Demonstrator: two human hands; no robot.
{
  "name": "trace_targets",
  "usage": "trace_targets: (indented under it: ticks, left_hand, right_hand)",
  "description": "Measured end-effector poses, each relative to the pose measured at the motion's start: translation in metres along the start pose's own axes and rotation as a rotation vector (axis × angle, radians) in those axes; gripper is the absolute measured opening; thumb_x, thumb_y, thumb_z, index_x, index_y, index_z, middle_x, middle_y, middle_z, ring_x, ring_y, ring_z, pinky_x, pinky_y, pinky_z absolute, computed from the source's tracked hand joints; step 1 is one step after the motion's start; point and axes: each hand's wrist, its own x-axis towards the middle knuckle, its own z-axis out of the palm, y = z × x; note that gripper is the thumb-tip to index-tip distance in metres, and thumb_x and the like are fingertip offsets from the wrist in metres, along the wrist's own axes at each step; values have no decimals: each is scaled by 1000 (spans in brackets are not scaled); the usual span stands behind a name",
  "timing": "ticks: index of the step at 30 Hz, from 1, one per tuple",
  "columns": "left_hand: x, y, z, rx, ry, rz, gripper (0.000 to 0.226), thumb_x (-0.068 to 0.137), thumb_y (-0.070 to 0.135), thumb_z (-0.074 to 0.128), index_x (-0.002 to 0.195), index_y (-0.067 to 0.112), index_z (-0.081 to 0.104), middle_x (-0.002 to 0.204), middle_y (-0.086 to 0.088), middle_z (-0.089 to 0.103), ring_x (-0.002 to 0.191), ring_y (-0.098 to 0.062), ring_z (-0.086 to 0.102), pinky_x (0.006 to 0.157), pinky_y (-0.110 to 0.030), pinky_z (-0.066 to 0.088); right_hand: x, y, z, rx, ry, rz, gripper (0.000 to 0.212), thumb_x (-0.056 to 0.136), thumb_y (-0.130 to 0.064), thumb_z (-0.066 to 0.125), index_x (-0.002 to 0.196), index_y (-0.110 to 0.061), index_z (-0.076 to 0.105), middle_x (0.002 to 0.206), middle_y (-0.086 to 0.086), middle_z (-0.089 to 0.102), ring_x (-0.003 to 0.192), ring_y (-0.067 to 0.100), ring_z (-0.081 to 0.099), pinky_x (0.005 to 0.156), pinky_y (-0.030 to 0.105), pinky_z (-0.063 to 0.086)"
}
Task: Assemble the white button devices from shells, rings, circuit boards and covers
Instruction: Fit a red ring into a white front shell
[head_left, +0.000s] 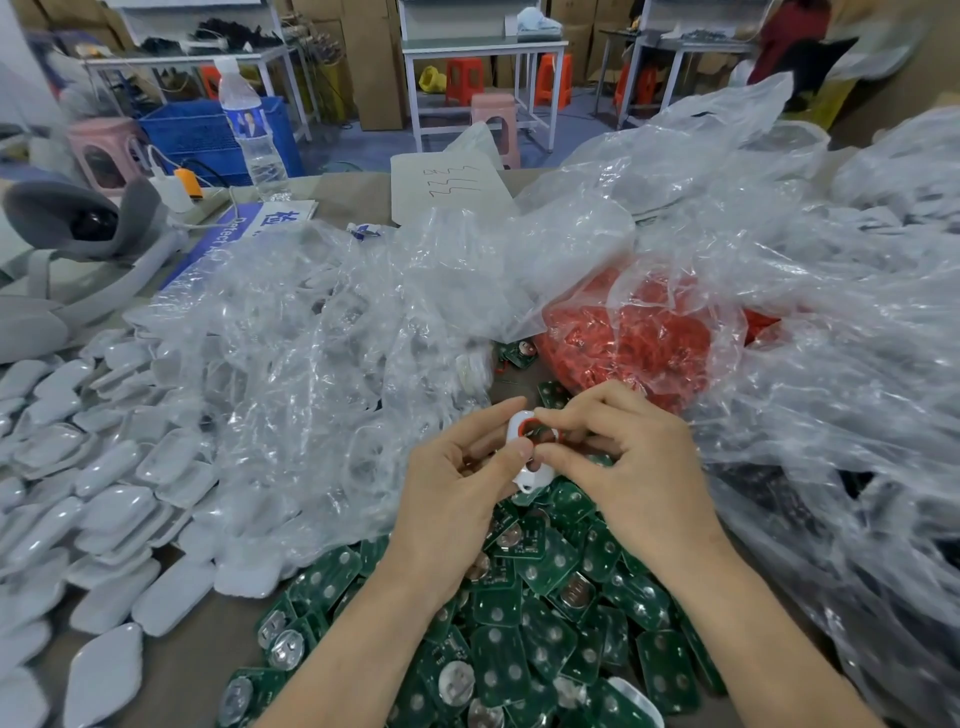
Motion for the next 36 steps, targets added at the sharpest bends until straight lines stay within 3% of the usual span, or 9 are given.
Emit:
trace_targets:
  ticks: [4, 10, 14, 19, 26, 36]
  left_hand:
    - [0, 0, 0, -34, 14, -8, 26, 89, 8, 65, 110, 23, 70, 99, 1, 76, 95, -17, 72, 80, -27, 59]
    - [-1, 3, 2, -272, 8, -36, 24, 71, 19, 69, 93, 22, 79, 95, -9, 76, 84, -15, 72, 73, -24, 59]
    - [1, 4, 3, -398, -6, -44, 26, 71, 12, 67, 94, 16, 79, 96, -11, 76, 84, -15, 73, 68, -20, 57]
    - [0, 5, 4, -371, -28, -61, 34, 74, 12, 65, 107, 10, 69, 100, -10, 76, 85, -16, 73, 68, -22, 58]
    - [-1, 8, 5, -466, -73, -136, 28, 73, 9, 65, 99, 9, 74, 99, -13, 75, 81, -17, 73, 64, -23, 58]
    - [-2, 4, 5, -377, -58, -79, 30, 70, 15, 71, 99, 16, 75, 100, -11, 76, 85, -17, 73, 67, -23, 57]
  right_hand:
    - [0, 1, 1, 35, -8, 15, 21, 73, -17, 80, 93, -23, 76, 86, -14, 60, 81, 8, 61, 72, 24, 54]
    - [2, -1, -2, 227, -43, 110, 19, 67, -38, 75, 85, -38, 75, 89, -15, 61, 85, 5, 61, 78, 15, 48]
    - [4, -1, -5, 602, -146, 262, 24, 71, -25, 74, 94, -26, 79, 98, 7, 63, 89, 16, 66, 81, 28, 56]
    - [5, -1, -10, 906, -168, 542, 28, 61, -14, 76, 88, -14, 75, 84, 13, 71, 78, 22, 71, 70, 30, 59]
    - [6, -4, -10, 1022, -186, 599, 31, 63, -7, 71, 93, -7, 63, 82, 11, 72, 73, 20, 69, 66, 29, 59]
    - [5, -4, -13, 1001, -216, 575, 31, 64, -4, 72, 94, -9, 69, 80, 12, 70, 75, 21, 69, 69, 29, 58]
